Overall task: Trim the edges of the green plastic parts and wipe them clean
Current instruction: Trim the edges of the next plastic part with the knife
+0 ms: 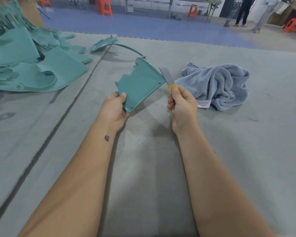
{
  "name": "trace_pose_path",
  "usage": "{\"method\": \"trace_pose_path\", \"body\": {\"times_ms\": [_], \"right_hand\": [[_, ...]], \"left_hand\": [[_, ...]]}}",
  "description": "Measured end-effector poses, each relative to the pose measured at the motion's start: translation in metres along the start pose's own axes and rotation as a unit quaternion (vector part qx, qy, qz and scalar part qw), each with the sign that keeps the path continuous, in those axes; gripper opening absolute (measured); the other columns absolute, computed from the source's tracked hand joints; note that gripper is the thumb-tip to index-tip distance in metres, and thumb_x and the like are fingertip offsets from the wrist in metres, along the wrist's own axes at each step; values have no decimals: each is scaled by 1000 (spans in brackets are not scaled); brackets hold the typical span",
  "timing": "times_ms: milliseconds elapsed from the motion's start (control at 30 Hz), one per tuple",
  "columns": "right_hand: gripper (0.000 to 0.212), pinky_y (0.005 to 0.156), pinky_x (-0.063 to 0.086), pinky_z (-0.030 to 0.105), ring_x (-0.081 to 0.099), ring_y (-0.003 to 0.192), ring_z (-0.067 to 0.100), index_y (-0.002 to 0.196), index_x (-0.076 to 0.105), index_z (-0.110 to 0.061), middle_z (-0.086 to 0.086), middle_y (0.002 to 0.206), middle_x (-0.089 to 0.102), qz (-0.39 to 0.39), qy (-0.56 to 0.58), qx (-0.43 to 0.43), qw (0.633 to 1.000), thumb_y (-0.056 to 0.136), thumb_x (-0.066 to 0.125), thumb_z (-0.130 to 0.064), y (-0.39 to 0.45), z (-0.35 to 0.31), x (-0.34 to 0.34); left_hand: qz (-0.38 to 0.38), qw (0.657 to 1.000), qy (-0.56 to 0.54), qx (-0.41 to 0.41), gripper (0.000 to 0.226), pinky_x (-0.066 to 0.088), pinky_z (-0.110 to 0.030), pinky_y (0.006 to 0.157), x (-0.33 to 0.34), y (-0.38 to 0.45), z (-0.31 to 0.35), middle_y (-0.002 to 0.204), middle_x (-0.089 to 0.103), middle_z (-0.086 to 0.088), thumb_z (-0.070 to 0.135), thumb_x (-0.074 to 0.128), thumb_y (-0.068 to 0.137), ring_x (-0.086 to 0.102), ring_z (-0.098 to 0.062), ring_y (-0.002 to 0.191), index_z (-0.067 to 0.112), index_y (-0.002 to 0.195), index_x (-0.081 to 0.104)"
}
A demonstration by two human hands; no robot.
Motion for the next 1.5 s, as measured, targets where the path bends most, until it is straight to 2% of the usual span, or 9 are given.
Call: {"method": "trace_pose_path", "body": {"times_ms": [200,400,667,833,1033,1133,1200,1300,1500], "right_hand": [[25,46,29,17,32,50,8,73,64,-15,-5,51,39,2,-22,2,1000,97,57,-10,-2,1,0],[23,45,25,16,28,48,8,74,64,-12,1,56,34,-2,-36,14,999,97,57,-10,-4,1,1],[24,44,25,17,29,48,9,74,65,-13,-1,53,36,-15,-54,17,998,97,57,-11,-5,1,3],[25,43,24,17,28,47,9,73,64,-12,0,54,35,-22,-48,23,998,96,57,-10,-7,0,4],[27,44,26,18,31,47,9,71,67,-19,0,54,38,-71,-126,13,989,94,58,-7,-12,3,13],[26,43,26,18,32,47,9,72,69,-19,-2,51,40,-79,-110,10,991,94,59,-8,-13,1,12],[23,43,29,18,33,47,9,75,68,-15,-3,50,42,-55,-68,10,996,95,58,-10,-11,0,9],[23,44,31,17,35,46,9,75,64,-12,-4,50,43,-16,-28,6,999,97,56,-11,-8,-1,4],[21,49,27,19,29,52,10,78,68,-16,-2,55,37,-48,-119,-8,992,95,58,-9,-9,5,11]], "left_hand": [[-4,1000,-9,7,25,59,-29,58,-1,-1,1,91,68,-6,4,33,104,69,-14,67,9,96,56],[5,1000,-19,11,25,59,-28,61,-2,-1,2,92,67,-5,5,32,105,67,-14,71,12,96,54],[23,999,-22,25,26,58,-29,65,-1,-2,1,92,66,-4,5,32,105,65,-15,76,13,94,54],[27,999,-24,30,25,58,-27,61,-2,-1,1,92,66,-4,6,32,105,66,-14,74,13,95,54],[44,997,-50,35,26,58,-26,65,-3,2,-1,93,66,-4,5,31,105,66,-14,76,14,95,53],[46,997,-59,34,26,57,-28,72,-4,4,-1,94,66,-4,5,31,105,66,-15,78,13,94,53],[44,997,-60,33,26,56,-30,75,-5,4,0,96,66,-5,6,31,105,65,-16,80,13,95,54],[39,997,-52,37,25,58,-27,70,-5,4,-1,97,66,-5,6,31,105,66,-15,81,12,99,54],[44,996,-67,40,26,58,-27,69,-5,4,0,95,66,-3,5,31,105,66,-14,78,13,96,54]]}}
Point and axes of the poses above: each hand's wrist, its own y-axis towards the middle knuckle, its own x-axis out of the palm, z = x × y, the point moved 4 cm from there along y, towards the middle knuckle
